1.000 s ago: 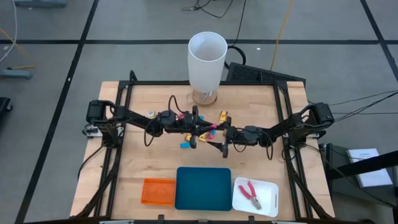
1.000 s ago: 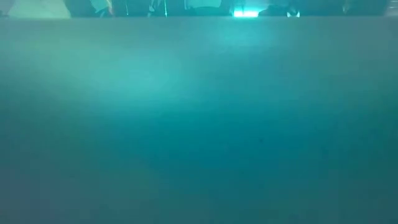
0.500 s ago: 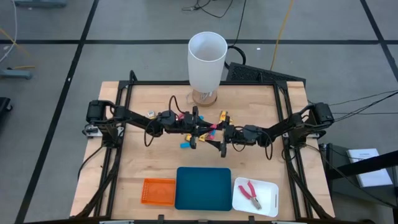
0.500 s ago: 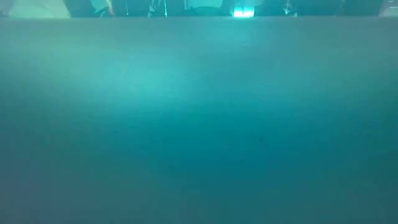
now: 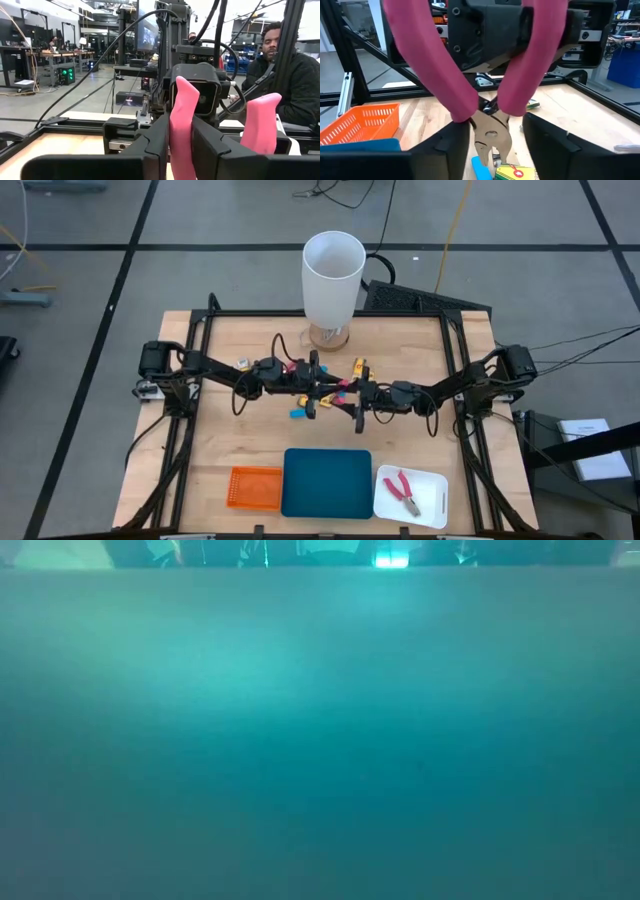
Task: Pick & Place School Supplies
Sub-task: Put the pink hole puncher into the white bin
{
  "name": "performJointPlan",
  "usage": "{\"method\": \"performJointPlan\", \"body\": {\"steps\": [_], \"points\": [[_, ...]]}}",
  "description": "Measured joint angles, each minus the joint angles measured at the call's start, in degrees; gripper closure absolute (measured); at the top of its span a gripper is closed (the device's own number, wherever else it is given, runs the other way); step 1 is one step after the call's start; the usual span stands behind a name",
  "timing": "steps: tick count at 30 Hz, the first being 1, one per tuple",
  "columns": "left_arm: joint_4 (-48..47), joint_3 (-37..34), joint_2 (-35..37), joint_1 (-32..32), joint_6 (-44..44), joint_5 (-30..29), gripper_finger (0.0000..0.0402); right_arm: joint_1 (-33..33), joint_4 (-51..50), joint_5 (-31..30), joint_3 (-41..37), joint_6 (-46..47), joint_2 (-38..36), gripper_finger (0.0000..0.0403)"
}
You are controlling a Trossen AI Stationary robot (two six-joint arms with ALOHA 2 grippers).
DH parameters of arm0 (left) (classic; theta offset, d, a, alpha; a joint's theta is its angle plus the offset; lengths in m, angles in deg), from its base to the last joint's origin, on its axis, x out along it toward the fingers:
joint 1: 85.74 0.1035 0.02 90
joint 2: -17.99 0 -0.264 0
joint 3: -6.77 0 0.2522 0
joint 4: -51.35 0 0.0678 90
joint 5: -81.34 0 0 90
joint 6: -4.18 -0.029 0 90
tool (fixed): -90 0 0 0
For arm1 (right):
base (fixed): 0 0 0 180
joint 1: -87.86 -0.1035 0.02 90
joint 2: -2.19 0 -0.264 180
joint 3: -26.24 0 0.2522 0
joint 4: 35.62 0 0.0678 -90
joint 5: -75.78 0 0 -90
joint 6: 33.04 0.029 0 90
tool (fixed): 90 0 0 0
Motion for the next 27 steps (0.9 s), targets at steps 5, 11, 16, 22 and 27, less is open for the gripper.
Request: {"method": "performJointPlan", "body": {"steps": [5,11,16,22,27], "points": [[0.0,0.0,0.0,0.0,0.0,-0.1,0.0352,0.0,-0.1,0.0,0.0,-0.1,0.0,0.0276],[-0.5,0.0,0.0,0.0,1.1,-3.1,0.0337,0.0,-0.2,0.0,0.0,-0.4,0.0,0.0322],[-0.5,0.0,0.0,0.0,1.0,-4.5,0.0310,0.0,-0.2,0.0,0.0,0.0,0.0,0.0319],[-0.6,0.0,0.0,-0.6,1.8,-5.1,0.0304,0.0,-0.2,0.0,0.0,-0.1,0.0,0.0314],[-2.6,0.0,0.0,-1.1,2.4,-7.9,0.0281,0.0,-0.8,0.0,-0.1,-0.3,0.0,0.0321]]}}
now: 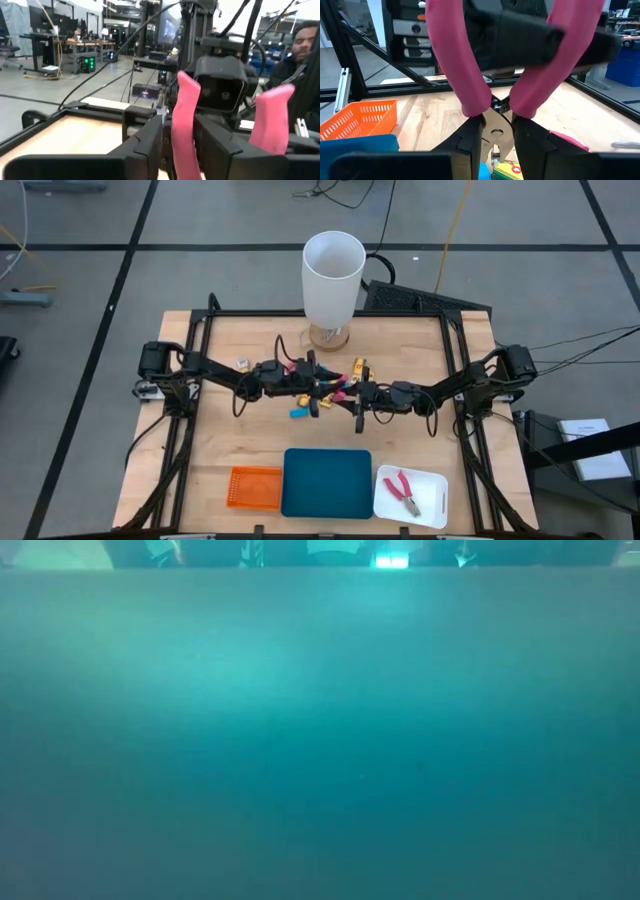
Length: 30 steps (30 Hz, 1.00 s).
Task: Pick & Place School Supplies
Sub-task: Put the pink hole puncher into the white bin
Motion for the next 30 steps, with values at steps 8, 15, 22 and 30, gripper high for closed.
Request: {"method": "performJointPlan", "body": {"steps": [8,15,22,30], "points": [[-8.8,0.2,4.8,0.9,0.6,-0.1,0.0171,0.0,-0.4,0.0,0.0,-0.5,0.0,0.0318],[-21.7,0.2,12.5,1.9,0.5,-0.1,0.0106,0.0,-1.2,0.0,0.0,-0.9,0.0,0.0317],[-31.0,0.1,18.6,2.5,-1.6,2.4,0.0090,-0.1,-10.1,0.0,-0.1,0.3,-5.0,0.0317],[-31.8,-5.9,22.6,4.2,-7.0,5.0,0.0093,-1.4,-27.0,-0.1,-0.1,0.7,-15.7,0.0317]]}}
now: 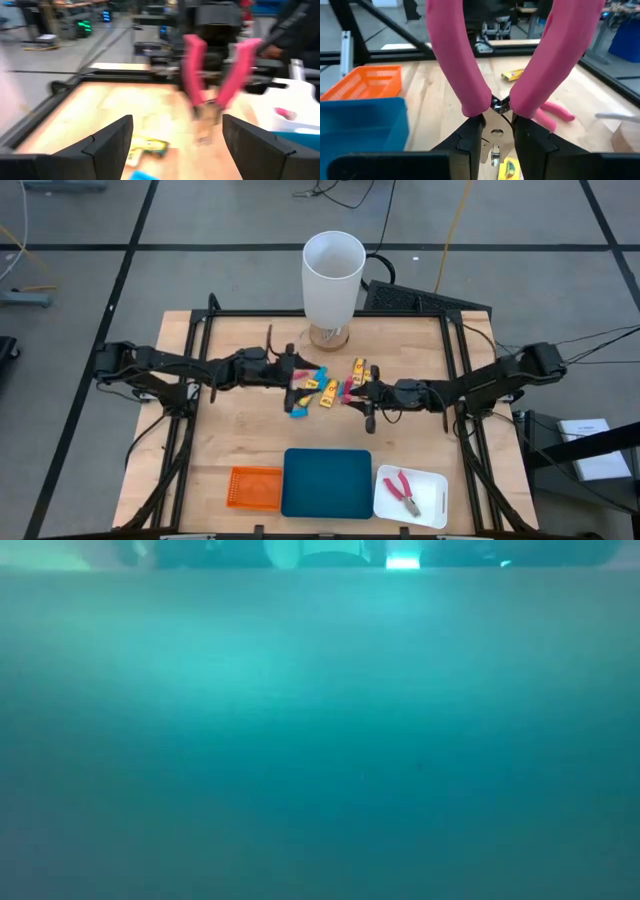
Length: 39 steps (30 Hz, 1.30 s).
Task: Pick & Place School Supplies
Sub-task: Put the pink hole puncher into the white bin
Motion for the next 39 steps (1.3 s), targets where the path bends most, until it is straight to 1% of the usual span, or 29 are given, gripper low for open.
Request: {"method": "performJointPlan", "body": {"steps": [5,9,11,17,22,26,29,33,39], "points": [[1.8,-6.8,5.0,2.6,0.5,-0.4,0.0094,-3.4,-6.2,0.0,0.0,1.2,-6.5,0.0317],[7.3,-11.4,7.9,3.4,1.3,-0.3,0.0093,-8.0,-8.0,0.2,0.0,1.2,-10.8,0.0317],[8.2,-13.0,9.0,4.0,2.1,-0.3,0.0094,-10.7,-7.9,0.2,0.0,1.2,-12.5,0.0317],[8.7,-14.2,9.7,4.6,3.5,-0.4,0.0094,-19.5,-9.1,0.0,0.0,1.4,-16.4,0.0316],[9.3,-14.2,9.5,4.6,3.7,-0.4,0.0094,-26.6,-10.0,0.1,0.0,6.0,-17.1,0.0316],[9.8,-14.2,9.5,4.6,4.3,-0.4,0.0094,-31.0,-12.1,0.0,0.0,13.0,-17.1,0.0316],[9.8,-14.2,9.5,4.6,4.7,-0.4,0.0094,-33.7,-15.3,0.1,0.0,20.6,-17.1,0.0316],[9.7,-14.2,9.5,4.6,4.9,-0.4,0.0094,-36.7,-21.4,0.0,0.0,33.7,-17.1,0.0316],[9.7,-14.2,9.5,4.6,5.1,-0.4,0.0094,-41.4,-32.0,0.1,0.0,58.0,-17.1,0.0316]]}}
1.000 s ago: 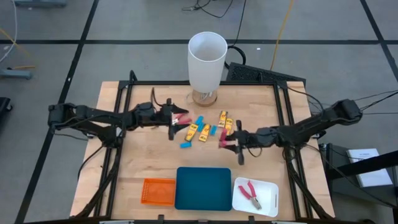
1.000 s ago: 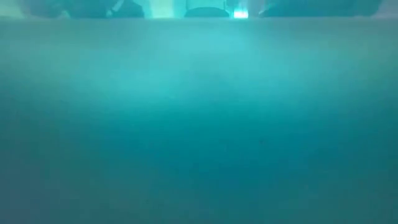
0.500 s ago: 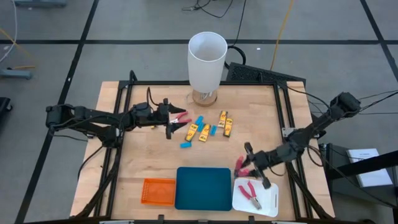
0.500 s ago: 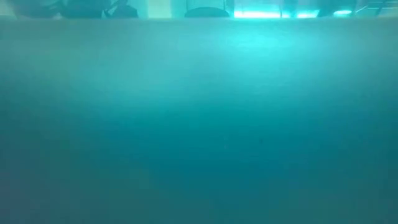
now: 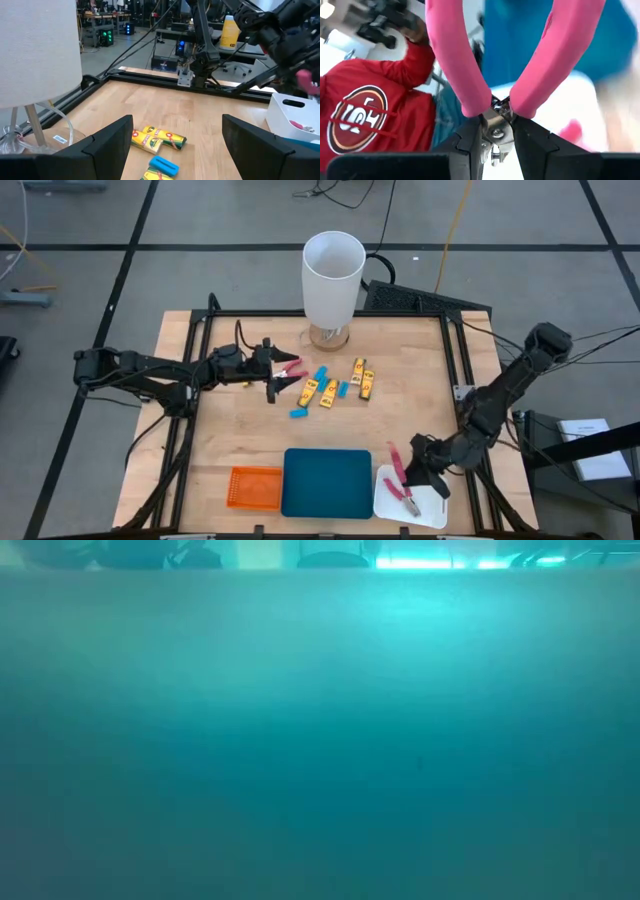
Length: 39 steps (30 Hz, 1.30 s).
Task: Pick & Place School Supplies
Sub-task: Put the pink hole puncher into the white bin
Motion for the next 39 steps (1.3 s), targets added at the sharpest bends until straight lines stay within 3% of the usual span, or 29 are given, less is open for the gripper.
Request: {"method": "performJointPlan", "body": {"steps": [5,13,24,31,39], "points": [[0.0,0.0,0.0,0.0,0.0,0.0,0.0094,-3.9,-2.8,0.0,0.0,10.4,0.8,0.0316],[-0.6,0.0,0.0,0.0,-0.1,0.0,0.0094,-7.4,-2.9,0.3,0.0,16.6,5.2,0.0316],[-1.8,0.0,0.0,0.0,-0.1,0.1,0.0094,-7.8,-4.4,9.4,0.2,27.9,11.9,0.0316],[-1.8,0.0,0.0,0.0,0.3,0.1,0.0094,-7.8,-3.5,10.4,0.1,28.9,11.6,0.0301],[-1.8,0.0,0.0,0.0,0.8,0.1,0.0094,-7.0,-3.8,9.0,0.1,22.9,11.6,0.0266]]}}
